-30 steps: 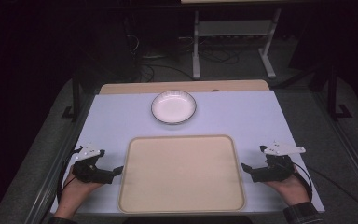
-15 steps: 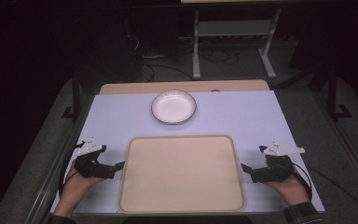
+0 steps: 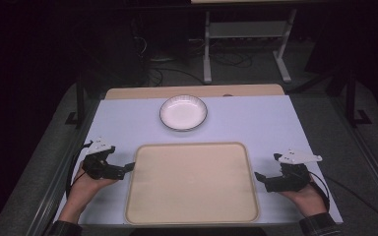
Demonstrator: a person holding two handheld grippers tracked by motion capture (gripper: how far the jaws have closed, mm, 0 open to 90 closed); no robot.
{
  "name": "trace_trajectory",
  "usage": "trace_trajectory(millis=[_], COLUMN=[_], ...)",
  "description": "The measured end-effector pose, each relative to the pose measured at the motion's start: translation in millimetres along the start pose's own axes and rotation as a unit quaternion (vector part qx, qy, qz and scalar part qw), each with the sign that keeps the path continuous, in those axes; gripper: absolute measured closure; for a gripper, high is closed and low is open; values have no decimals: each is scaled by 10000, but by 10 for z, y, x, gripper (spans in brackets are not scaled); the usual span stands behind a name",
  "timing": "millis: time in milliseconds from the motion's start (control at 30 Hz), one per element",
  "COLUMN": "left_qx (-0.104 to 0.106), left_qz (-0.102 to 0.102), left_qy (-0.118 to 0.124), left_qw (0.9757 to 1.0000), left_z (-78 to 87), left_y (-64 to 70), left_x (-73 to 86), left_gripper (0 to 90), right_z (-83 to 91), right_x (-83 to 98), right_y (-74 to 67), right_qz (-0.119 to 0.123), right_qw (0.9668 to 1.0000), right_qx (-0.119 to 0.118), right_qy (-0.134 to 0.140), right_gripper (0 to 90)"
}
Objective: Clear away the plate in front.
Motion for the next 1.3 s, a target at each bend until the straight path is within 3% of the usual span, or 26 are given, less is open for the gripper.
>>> trace_trajectory(millis=[133,467,633,967,1133,1300], left_qx=[47,20,41,-98,-73,-97], left_qz=[-98,31,-29,117,206,178], left_qy=[-39,-152,-225,-200,-161,-107], left_qw=[9999,9999,9997,9997,9996,9997], left_z=[-30,-105,-129,-234,-304,-346], left_y=[0,-32,-61,-169,-190,-217], left_x=[-45,-123,-152,-265,-342,-408], left_gripper=[0,0,0,0,0,45], right_z=[0,1,2,4,9,13], right_x=[3,6,6,4,2,0], right_y=[-2,-3,-3,-1,3,5], right_qz=[7,8,6,-2,-3,-8], right_qw=[10000,10000,10000,10000,10000,10000], right_qx=[-4,10,16,18,21,26], right_qy=[-9,-16,-18,-1,9,20], right_gripper=[52,56,57,61,61,61])
Point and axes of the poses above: each handheld gripper's, and its own axes: z roughly backward along the jaws, x roughly out of its underside, y roughly to its right, the point moved 7 cm from there along -z, roughly forward along the jaws, and after that the axes turned 11 degrees about -z, right-handed, at the moved point
